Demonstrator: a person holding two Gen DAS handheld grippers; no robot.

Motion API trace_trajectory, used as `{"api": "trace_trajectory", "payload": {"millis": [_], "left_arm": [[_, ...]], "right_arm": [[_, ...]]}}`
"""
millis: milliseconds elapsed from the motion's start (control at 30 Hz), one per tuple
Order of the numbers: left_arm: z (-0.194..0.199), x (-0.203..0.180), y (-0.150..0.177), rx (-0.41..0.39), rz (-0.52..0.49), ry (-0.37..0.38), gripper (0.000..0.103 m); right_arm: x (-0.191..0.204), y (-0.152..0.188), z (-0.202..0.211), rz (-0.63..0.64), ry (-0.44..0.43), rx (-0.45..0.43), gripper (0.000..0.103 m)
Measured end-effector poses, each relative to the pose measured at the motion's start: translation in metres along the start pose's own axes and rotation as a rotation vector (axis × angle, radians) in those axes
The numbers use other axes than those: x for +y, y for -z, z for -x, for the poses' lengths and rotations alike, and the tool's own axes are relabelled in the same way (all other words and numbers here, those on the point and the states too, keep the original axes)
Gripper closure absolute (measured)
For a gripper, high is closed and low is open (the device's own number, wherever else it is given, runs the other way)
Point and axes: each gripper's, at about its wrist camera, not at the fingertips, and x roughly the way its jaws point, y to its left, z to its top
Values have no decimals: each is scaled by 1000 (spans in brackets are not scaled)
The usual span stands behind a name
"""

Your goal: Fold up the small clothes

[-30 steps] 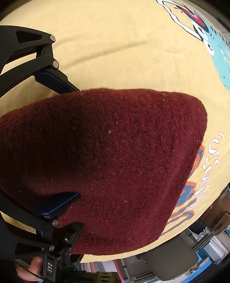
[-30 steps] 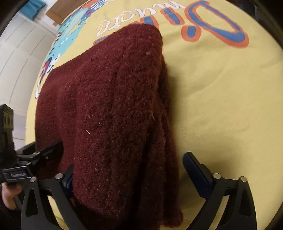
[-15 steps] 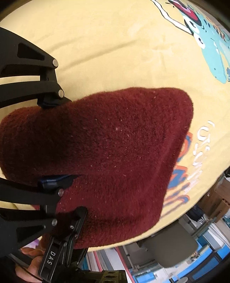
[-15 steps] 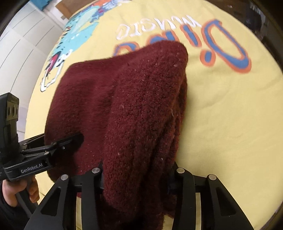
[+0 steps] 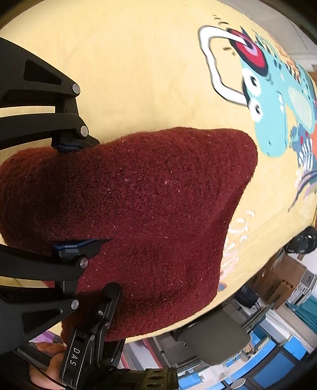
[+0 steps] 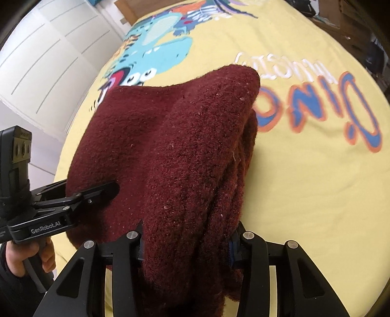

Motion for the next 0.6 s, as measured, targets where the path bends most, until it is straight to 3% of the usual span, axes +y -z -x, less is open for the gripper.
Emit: {"api": "trace_trajectory", "payload": {"millis": [100,200,300,367,433,533,567,600], "left_arm": [[-11,20,18,28,28,-6,55],[-22,29,28,44,60,6,51],[-23,36,31,32,83,5,37],[-23,39,29,52,107,8,34],[-18,41,29,60,127,-8,29],[-9,44,18,54,123,-29,24],[-5,43,18,50,121,-31,18],[-6,39,17,42,120,-28,6]], "right_arm": [[-1,10,-31,-28,23,39,57],[-9,15,-49,-65,35,45,49],[-24,19,-42,-82,23,33,38],[-24,21,-38,-91,26,34,33],[-22,22,-29,-73,53,17,25],[-22,29,-5,-33,108,-14,23],[-21,31,2,-21,116,-26,22],[-19,31,3,-12,123,-34,20]]}}
